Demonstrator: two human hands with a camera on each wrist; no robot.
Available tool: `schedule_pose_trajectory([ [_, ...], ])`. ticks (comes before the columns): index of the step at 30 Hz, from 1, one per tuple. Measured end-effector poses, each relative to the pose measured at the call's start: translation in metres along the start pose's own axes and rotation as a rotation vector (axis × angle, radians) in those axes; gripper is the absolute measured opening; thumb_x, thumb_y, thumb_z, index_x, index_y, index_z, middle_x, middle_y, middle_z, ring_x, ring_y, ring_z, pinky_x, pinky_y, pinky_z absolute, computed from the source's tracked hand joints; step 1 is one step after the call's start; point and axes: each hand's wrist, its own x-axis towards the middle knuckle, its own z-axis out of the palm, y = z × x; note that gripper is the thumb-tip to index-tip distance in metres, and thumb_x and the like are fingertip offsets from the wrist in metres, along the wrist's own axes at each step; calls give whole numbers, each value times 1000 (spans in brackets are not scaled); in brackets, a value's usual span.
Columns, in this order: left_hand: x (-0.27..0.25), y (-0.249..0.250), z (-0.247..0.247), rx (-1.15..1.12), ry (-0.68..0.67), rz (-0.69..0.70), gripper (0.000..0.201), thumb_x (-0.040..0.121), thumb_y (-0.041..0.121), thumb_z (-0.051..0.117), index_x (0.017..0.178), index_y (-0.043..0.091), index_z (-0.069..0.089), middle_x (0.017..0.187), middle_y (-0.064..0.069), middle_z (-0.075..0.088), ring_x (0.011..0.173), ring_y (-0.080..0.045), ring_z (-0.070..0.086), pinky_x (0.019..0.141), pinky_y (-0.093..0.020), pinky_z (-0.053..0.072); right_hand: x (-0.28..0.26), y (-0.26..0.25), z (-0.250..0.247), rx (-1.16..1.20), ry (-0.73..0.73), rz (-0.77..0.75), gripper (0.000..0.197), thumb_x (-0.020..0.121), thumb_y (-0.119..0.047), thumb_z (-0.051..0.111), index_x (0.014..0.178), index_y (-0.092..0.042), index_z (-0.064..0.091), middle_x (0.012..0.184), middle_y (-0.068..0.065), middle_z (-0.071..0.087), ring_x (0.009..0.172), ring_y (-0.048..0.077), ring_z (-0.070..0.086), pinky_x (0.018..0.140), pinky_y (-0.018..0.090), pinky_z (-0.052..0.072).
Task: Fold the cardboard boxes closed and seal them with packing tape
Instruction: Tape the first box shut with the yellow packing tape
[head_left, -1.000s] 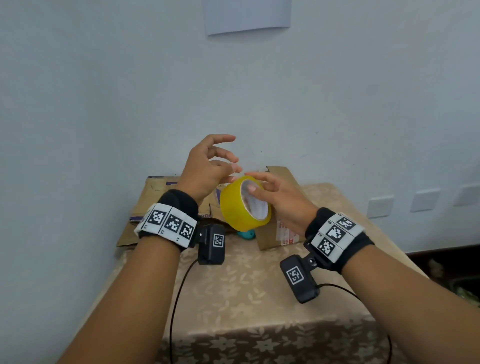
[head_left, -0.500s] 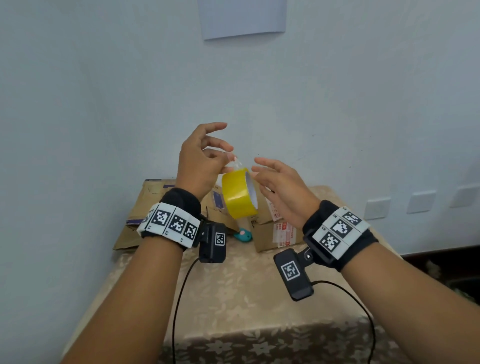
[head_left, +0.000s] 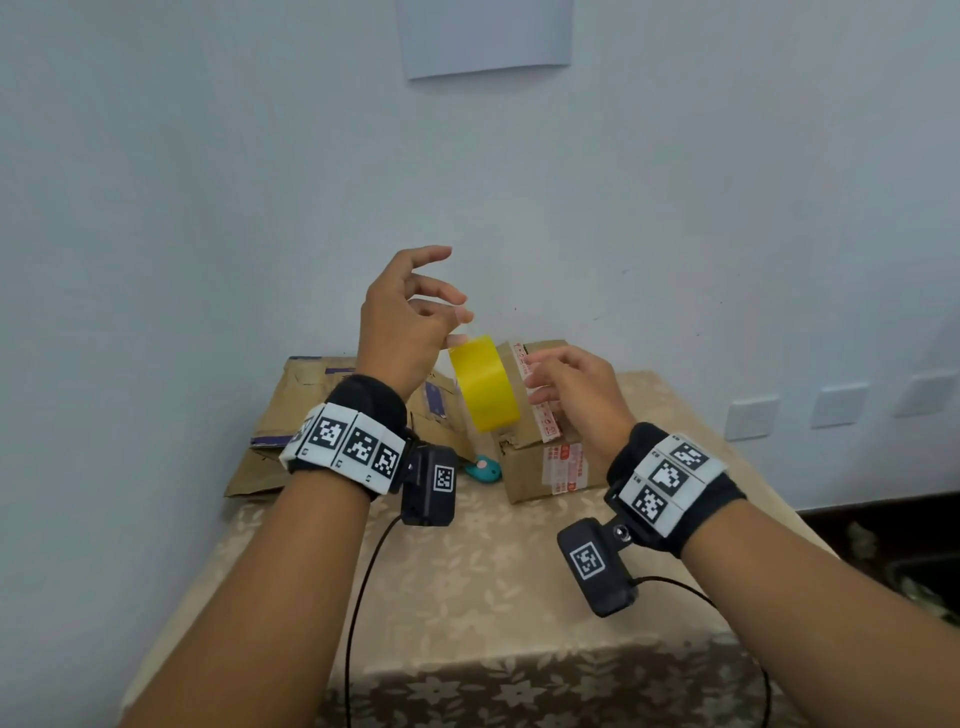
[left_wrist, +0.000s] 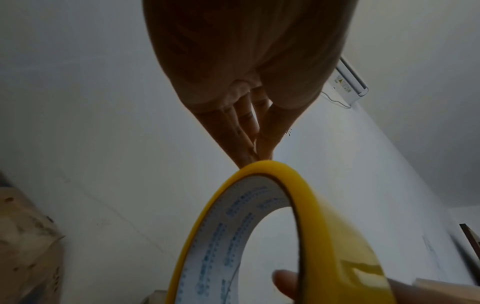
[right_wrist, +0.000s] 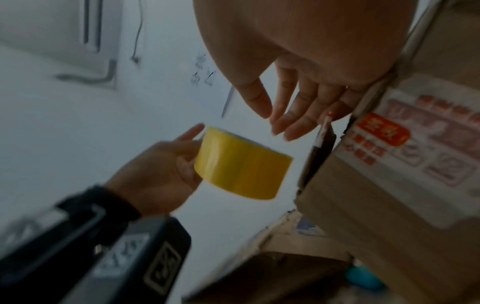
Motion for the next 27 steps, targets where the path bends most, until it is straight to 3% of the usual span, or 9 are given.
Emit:
schedule_pose_trajectory([
  [5,3,-7,-3,29,34,-16,58,83,-7,74,131,23,60,95,-8,71,83,-21,75,70,-44,65,-4,9,9,-281,-200,-194,23,101,-21,56,118,-23,72,118,-6,72,110,6,64,95,28,52],
  [7,5,-10,-6,35,65,-28,59,82,-8,75,130,23,60,94,-8,72,84,-22,75,70,-42,65,-1,15,13,-410,-281,-179,27,100,-27,55,120,-32,72,121,-14,71,116,4,62,108,39,47],
  [9,6,-13,-9,35,88,-40,59,81,-8,75,129,23,61,93,-8,72,84,-22,75,70,-42,65,5,21,14,-565,-344,-167,29,86,-44,57,110,-48,73,115,-24,72,116,0,63,118,56,33],
  [11,6,-15,-11,44,93,-46,59,81,-8,75,128,23,61,93,-8,72,84,-23,75,70,-43,64,11,24,15,-695,-382,-157,37,70,-48,59,104,-56,71,113,-28,72,116,0,62,120,64,23],
  [16,5,-17,-8,59,71,-50,57,81,-7,75,128,23,61,93,-7,72,84,-23,75,70,-45,64,20,18,11,-819,-321,-120,67,55,-47,62,121,-40,72,121,-20,70,121,9,60,119,62,26],
  [19,3,-17,-5,58,46,-52,58,82,-7,74,129,23,60,94,-7,72,84,-23,75,68,-43,64,18,11,6,-835,-260,-106,57,64,-42,68,120,-35,73,126,-11,70,124,14,58,121,60,25],
  [23,2,-17,-1,42,30,-54,58,82,-9,73,130,22,60,95,-8,71,86,-24,74,67,-41,64,20,10,-1,-845,-180,-105,40,82,-18,74,120,-29,72,133,-3,66,131,17,54,125,54,17],
  [25,2,-17,0,44,24,-53,58,82,-9,73,129,23,60,95,-8,71,85,-24,74,68,-40,64,19,9,-2,-762,-180,-117,41,84,-8,70,122,-25,72,131,-3,67,125,11,55,123,49,27],
  [27,2,-18,1,45,16,-51,58,82,-8,73,129,24,60,95,-7,71,85,-23,74,68,-40,64,15,5,-3,-590,-195,-137,41,88,-1,64,124,-20,72,127,-4,69,118,5,56,113,34,42],
])
